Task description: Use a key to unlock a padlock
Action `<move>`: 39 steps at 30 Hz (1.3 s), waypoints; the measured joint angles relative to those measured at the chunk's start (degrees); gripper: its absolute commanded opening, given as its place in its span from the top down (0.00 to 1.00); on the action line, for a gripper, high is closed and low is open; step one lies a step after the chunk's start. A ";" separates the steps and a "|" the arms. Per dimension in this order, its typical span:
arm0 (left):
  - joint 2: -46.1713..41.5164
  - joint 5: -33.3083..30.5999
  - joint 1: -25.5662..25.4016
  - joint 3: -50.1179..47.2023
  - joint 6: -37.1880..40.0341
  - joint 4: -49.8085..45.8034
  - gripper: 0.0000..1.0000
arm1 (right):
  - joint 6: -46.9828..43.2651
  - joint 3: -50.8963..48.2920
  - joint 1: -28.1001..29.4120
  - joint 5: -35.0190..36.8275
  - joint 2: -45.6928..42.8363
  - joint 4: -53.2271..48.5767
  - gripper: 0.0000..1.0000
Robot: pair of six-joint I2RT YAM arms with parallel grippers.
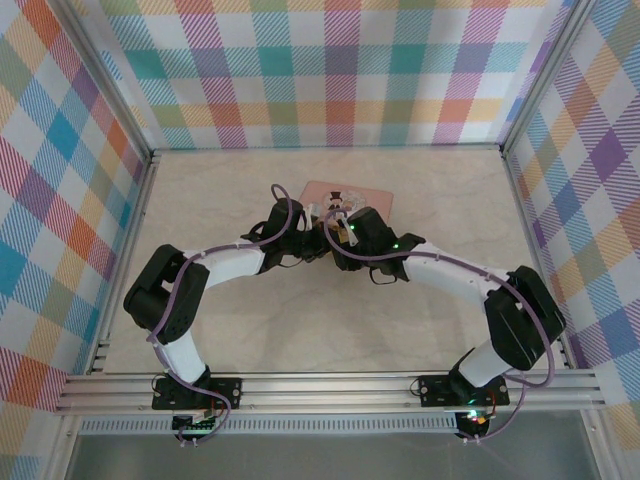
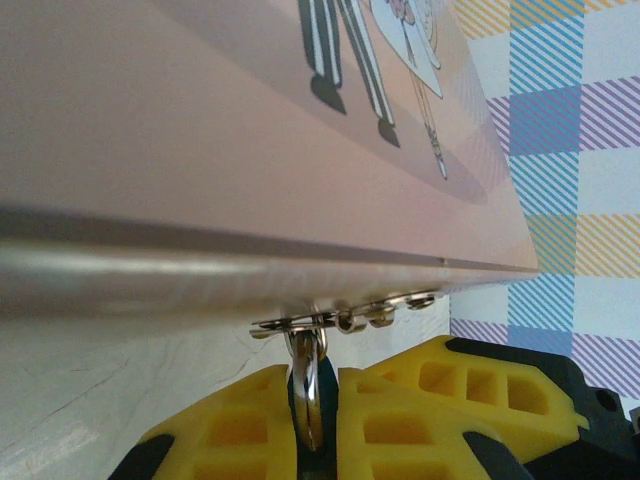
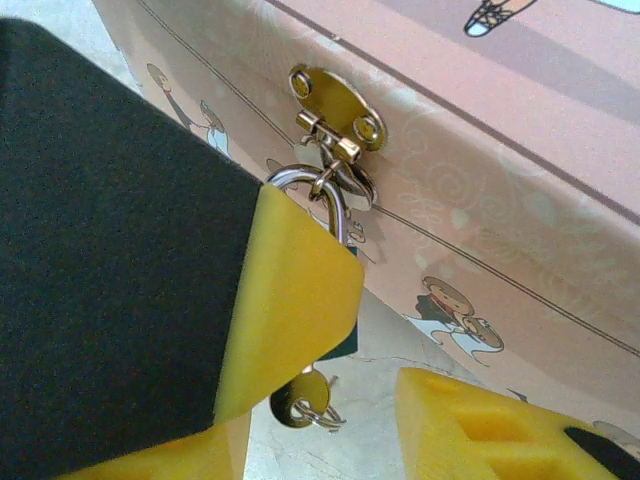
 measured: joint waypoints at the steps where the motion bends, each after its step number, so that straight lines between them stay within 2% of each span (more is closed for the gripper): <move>1: 0.00 0.00 0.00 0.00 0.00 0.02 0.93 | -0.24 0.22 0.00 0.09 0.28 -0.13 0.58; 19: 0.00 -0.02 0.02 0.00 -0.02 0.26 0.93 | -4.04 3.89 1.14 2.47 3.58 -4.09 0.66; 20: 0.00 -0.02 0.02 0.00 -0.02 0.28 0.93 | -4.26 3.96 1.16 2.62 3.58 -4.17 0.71; 23: 0.00 -0.04 0.02 0.00 0.02 0.37 0.93 | -4.87 4.13 1.44 2.60 3.58 -4.22 0.97; 24: 0.00 -0.07 0.02 0.00 0.04 0.35 0.93 | -4.87 4.22 1.46 2.69 3.58 -4.26 1.00; 26: 0.00 -0.20 0.02 0.00 0.22 0.13 0.92 | -5.09 4.22 1.51 2.73 3.58 -4.26 1.00; 29: 0.00 -0.33 0.02 0.00 0.24 0.17 0.87 | -5.29 4.22 1.51 2.58 3.58 -4.22 1.00; 35: -0.02 -0.31 0.04 0.00 0.20 0.17 0.64 | -5.03 3.32 1.51 1.60 3.58 -3.04 1.00; 39: -0.11 -0.35 0.00 -0.63 0.02 0.04 0.61 | -4.39 1.16 1.51 0.11 3.58 -0.22 1.00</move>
